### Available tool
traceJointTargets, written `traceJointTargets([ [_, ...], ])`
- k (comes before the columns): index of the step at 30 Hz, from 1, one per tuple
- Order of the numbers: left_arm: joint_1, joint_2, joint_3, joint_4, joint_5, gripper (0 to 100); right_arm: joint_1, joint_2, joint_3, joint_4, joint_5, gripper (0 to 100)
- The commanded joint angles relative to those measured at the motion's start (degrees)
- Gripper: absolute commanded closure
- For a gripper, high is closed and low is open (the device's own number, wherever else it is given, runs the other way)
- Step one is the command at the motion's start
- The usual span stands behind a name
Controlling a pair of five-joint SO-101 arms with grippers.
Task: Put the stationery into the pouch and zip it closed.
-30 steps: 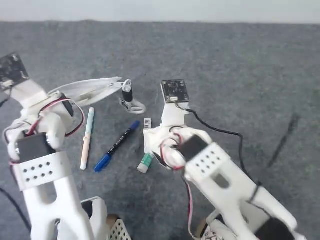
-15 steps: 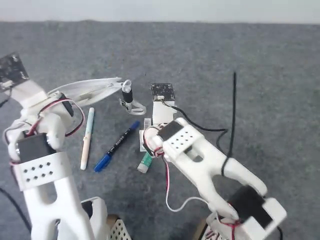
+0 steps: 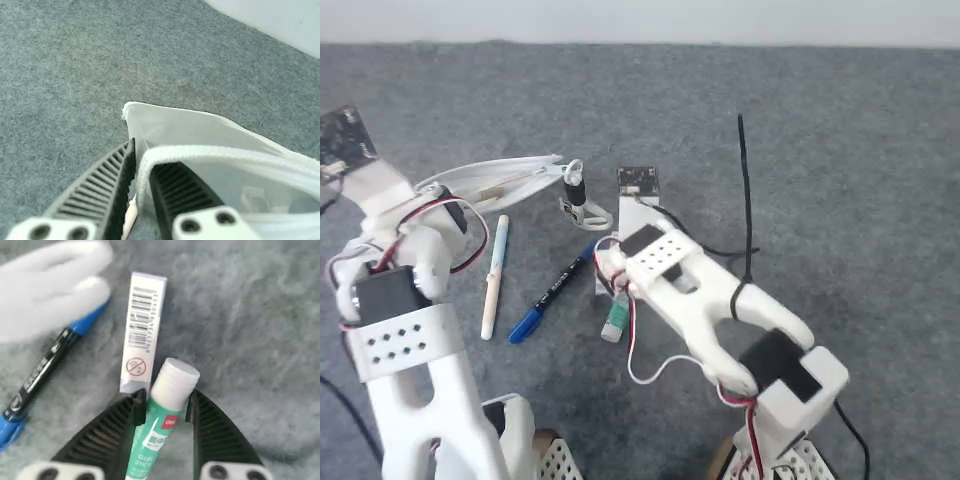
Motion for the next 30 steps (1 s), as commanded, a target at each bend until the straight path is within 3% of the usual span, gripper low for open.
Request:
traceJointTargets([
  [1, -0.1, 0.4, -0.5, -1.4, 1.0, 99, 2.9, 2.5, -5.5, 4.9, -0.6, 87.5],
  [10, -0.1, 0.4, -0.5, -1.4, 1.0, 99, 3.3, 8.5, -12.4, 13.8, -0.4, 87.9],
  [14, -0.1, 0.4, -0.3, -1.4, 1.0, 99, 3.3, 7.9, -15.2, 17.2, -0.4, 99.7],
  [18, -0.1, 0.4, 0.0, -1.7, 1.0, 99, 3.3, 6.5, -17.1, 20.5, -0.4, 97.6],
  [30, -0.1, 0.4, 0.0, -1.7, 0.9, 99, 2.9, -12.0, -18.8, 30.1, -0.4, 99.2],
])
